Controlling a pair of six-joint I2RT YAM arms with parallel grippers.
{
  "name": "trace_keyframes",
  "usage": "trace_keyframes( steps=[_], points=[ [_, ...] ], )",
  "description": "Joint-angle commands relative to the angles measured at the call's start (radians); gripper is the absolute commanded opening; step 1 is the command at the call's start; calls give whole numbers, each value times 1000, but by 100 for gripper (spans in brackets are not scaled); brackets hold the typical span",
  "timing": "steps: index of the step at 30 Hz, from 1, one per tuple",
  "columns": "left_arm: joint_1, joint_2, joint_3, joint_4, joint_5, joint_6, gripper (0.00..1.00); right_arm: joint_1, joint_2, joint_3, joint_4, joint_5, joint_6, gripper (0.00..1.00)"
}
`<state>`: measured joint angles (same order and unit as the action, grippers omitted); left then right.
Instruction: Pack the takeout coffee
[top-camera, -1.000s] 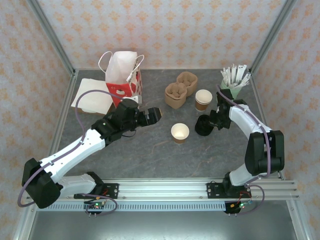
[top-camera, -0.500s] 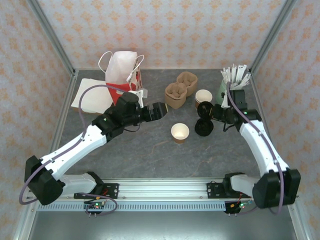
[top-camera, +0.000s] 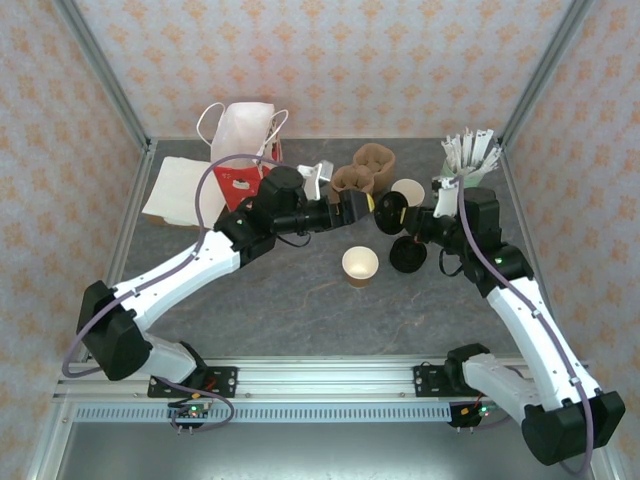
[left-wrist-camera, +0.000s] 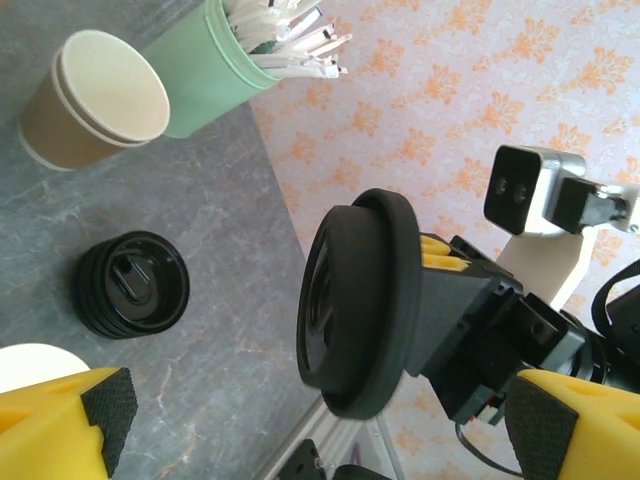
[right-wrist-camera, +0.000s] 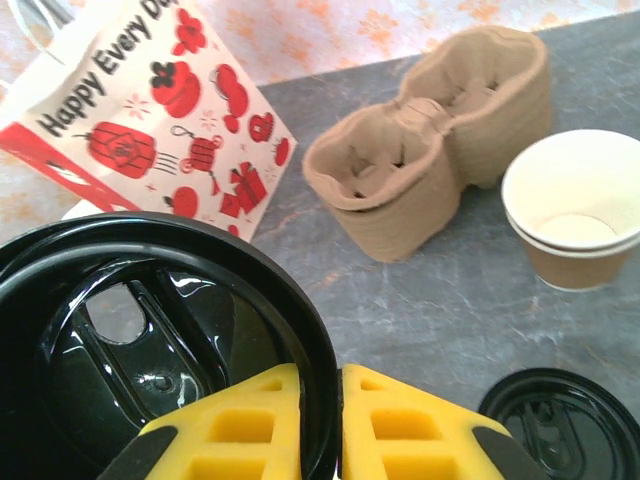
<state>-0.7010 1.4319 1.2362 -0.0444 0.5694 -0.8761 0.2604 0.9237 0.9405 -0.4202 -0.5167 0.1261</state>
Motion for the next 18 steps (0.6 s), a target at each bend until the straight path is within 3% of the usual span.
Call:
trace_keyframes(
  steps=[1,6,18],
  points=[
    [-21,25,60,72,48,-25,96,17,-12,4,55,-63,9,13],
    [-41,57,101,50,63,-8,88,21,-6,10,54,-96,11,13],
    [-54,99,153,-21,58,27,53,23,16,26,44,-116,12,13]
  ],
)
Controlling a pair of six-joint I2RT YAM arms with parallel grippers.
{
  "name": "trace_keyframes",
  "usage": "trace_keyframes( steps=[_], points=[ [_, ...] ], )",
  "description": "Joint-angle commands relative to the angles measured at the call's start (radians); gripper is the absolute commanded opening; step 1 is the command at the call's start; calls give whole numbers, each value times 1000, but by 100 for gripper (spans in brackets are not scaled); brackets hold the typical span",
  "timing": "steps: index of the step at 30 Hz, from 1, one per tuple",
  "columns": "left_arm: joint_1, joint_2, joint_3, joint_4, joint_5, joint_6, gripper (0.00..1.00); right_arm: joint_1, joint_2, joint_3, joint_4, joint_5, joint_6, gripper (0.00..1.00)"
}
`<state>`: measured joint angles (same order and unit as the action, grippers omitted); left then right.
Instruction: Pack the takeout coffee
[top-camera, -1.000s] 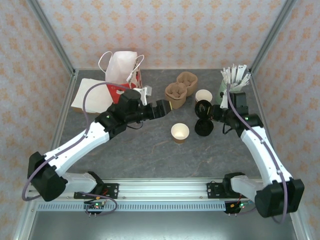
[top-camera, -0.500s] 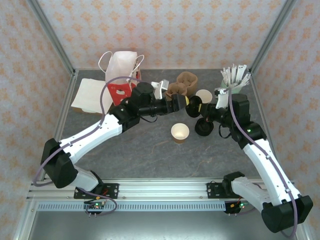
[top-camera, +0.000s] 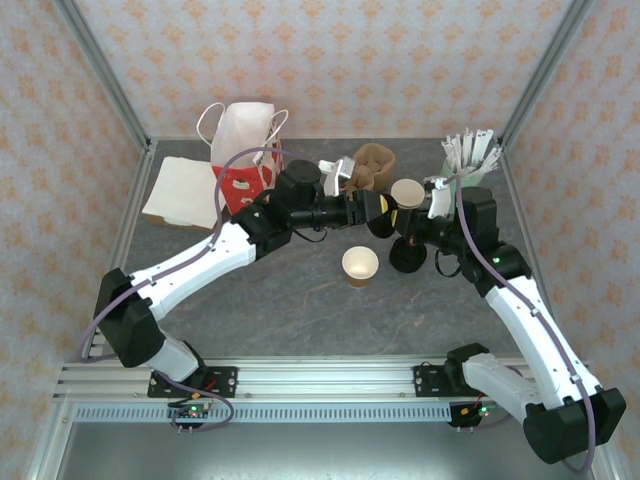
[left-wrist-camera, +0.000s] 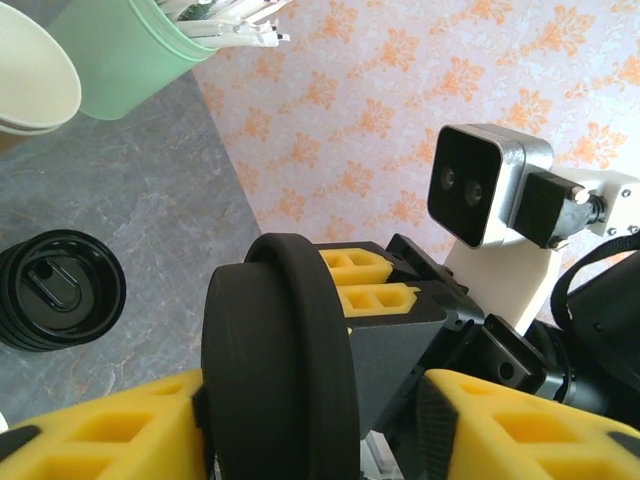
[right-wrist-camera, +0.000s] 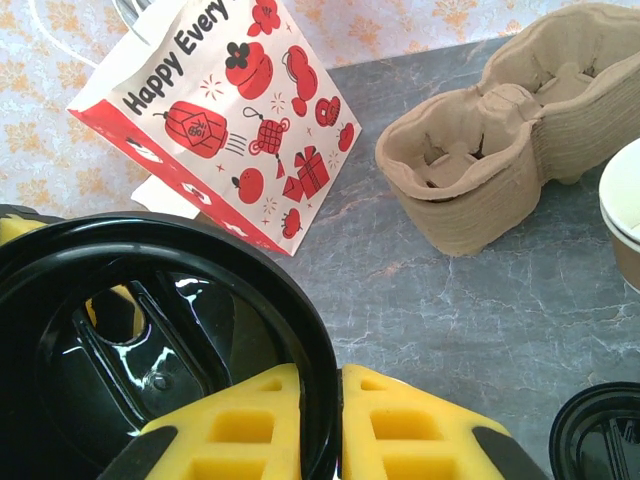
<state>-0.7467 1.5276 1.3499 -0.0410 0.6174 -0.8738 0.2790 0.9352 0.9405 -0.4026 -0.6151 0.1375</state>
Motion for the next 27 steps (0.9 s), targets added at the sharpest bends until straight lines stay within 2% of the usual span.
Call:
trace_keyframes(
  steps=[1,12,18,24,27],
  points=[
    [-10,5,42,-34,9,31,51,5,7,28,27,-19,-1,13],
    [-11,3,50,-120,-26,83,30,5,26,38,18,-8,-10,15],
    [-16,-6,61,-216,-88,158,25,5,48,62,-30,10,-9,25],
    [-49,-30,78,-390,-290,325,24,5,63,133,-124,41,33,45],
    [-73,-52,73,-448,-436,420,21,3,68,202,-199,79,130,52]
  ],
)
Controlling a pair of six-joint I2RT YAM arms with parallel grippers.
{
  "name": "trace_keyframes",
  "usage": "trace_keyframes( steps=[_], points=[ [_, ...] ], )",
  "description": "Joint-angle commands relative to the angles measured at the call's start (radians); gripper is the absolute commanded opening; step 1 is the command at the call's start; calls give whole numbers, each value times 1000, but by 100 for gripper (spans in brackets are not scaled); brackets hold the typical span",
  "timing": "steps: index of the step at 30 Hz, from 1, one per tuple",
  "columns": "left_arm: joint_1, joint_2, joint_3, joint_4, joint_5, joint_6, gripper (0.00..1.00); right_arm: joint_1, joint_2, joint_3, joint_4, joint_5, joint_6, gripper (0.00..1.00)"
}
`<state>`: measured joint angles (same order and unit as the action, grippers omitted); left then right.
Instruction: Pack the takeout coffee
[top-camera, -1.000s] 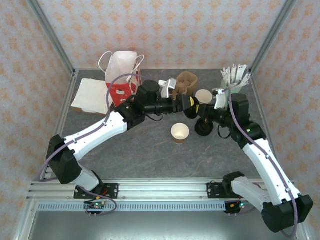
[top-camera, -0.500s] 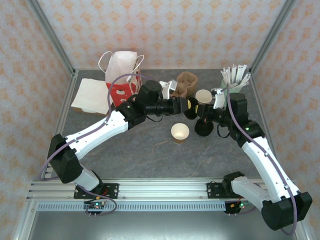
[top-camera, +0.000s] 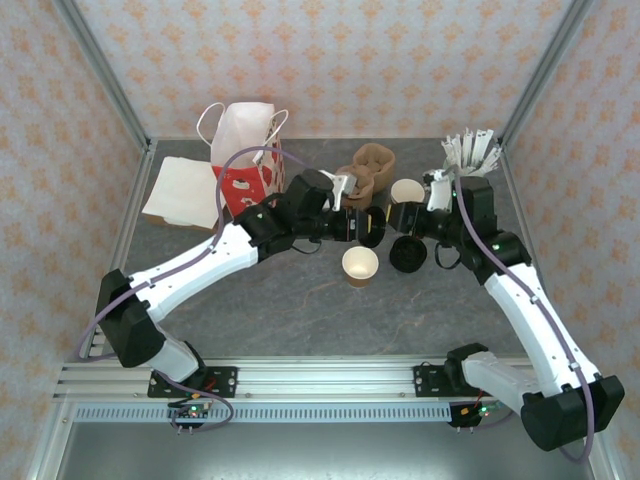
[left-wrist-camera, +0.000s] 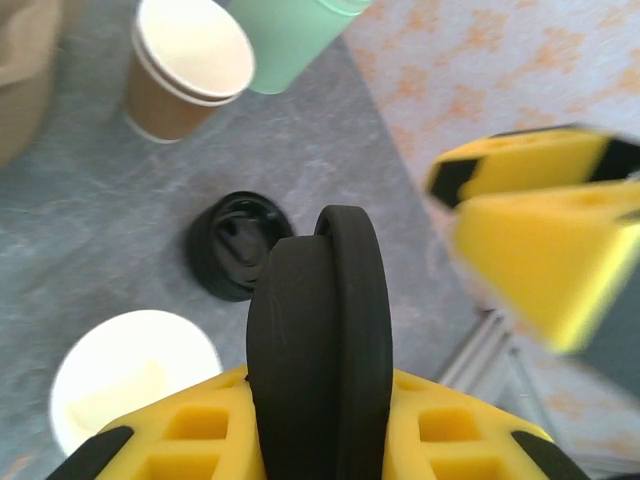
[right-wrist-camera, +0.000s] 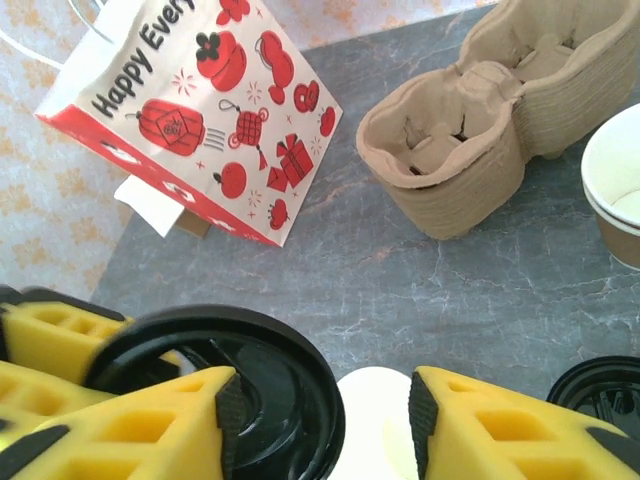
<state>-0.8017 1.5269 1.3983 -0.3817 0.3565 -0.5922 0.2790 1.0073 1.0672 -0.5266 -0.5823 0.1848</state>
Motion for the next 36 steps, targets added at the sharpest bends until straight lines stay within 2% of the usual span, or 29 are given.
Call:
trace_keyframes(
  steps=[1,3,6,8,10,12,15,19,29,36],
  points=[
    [-29,-63,18,-120,-234,167,21,0,1,102,-99,61,151,53],
    [-55,-86,1,-132,-350,229,21,-9,8,144,-119,32,292,58],
    [-101,-122,-34,-115,-519,331,21,-26,20,160,-107,3,601,65],
    [-139,-137,-51,-98,-622,411,21,-38,31,128,-50,-62,825,65],
    [-183,-142,-59,-82,-721,509,21,-41,52,81,90,-178,1030,65],
    [-222,-138,-64,-65,-795,586,21,-39,83,76,137,-250,1136,64],
    [-267,-124,-71,-33,-857,676,20,-24,120,108,108,-290,1155,64],
    [-295,-97,-61,-23,-894,730,20,-12,158,119,70,-370,1187,62],
    [-318,-63,-44,-8,-886,743,19,23,194,100,53,-430,1227,57],
    [-321,-56,-35,-5,-879,742,19,31,201,94,40,-448,1231,47]
  ],
)
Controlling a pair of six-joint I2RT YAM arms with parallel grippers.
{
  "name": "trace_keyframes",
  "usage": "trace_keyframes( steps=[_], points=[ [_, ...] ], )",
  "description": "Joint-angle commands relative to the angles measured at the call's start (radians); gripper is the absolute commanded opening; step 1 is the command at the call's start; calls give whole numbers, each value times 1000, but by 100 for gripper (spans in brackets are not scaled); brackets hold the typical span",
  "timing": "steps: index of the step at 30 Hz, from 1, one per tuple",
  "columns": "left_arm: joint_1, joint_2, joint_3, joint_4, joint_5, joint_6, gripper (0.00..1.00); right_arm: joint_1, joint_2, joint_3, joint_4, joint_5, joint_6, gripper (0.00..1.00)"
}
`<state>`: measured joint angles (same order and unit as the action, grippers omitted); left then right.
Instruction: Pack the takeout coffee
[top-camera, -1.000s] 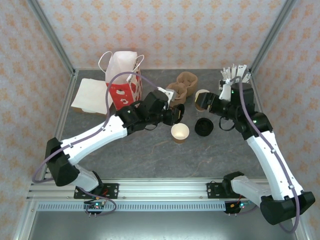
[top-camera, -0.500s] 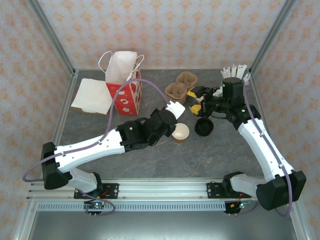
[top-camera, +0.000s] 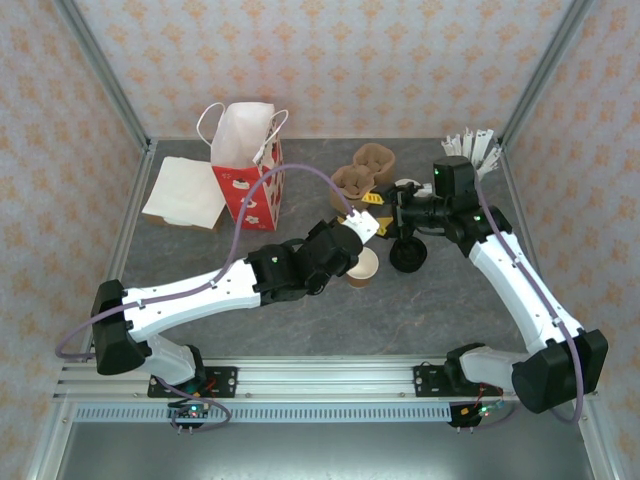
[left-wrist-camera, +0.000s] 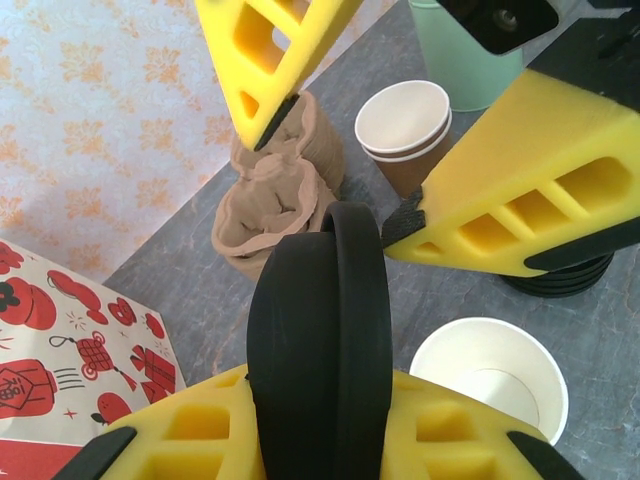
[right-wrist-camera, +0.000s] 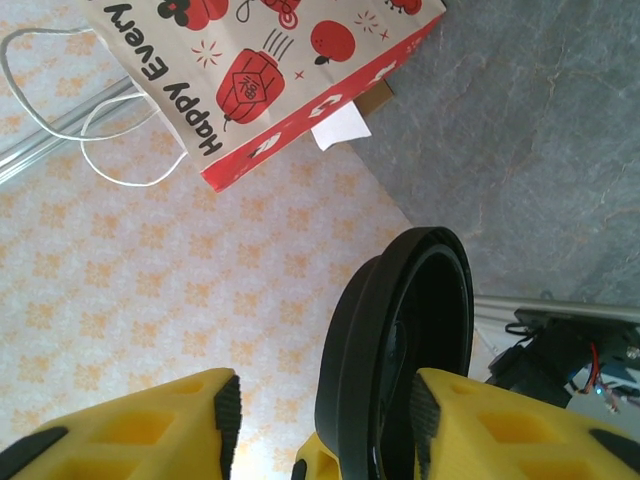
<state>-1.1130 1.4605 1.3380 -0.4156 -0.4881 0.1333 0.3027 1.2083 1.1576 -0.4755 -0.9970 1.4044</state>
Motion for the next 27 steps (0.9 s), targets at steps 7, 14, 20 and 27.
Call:
trace_keyframes(
  steps=[7,14,20,27],
  points=[
    [-11,15,36,27,-38,9,19,9,-4,-10,-2,-33,22,37],
    [-11,16,42,38,-28,-3,19,27,0,-27,24,-29,35,35],
    [-11,17,47,38,-17,-12,19,31,-3,-30,43,-14,45,23],
    [-11,-6,40,29,8,-37,38,30,-10,-39,99,21,31,16]
  ],
)
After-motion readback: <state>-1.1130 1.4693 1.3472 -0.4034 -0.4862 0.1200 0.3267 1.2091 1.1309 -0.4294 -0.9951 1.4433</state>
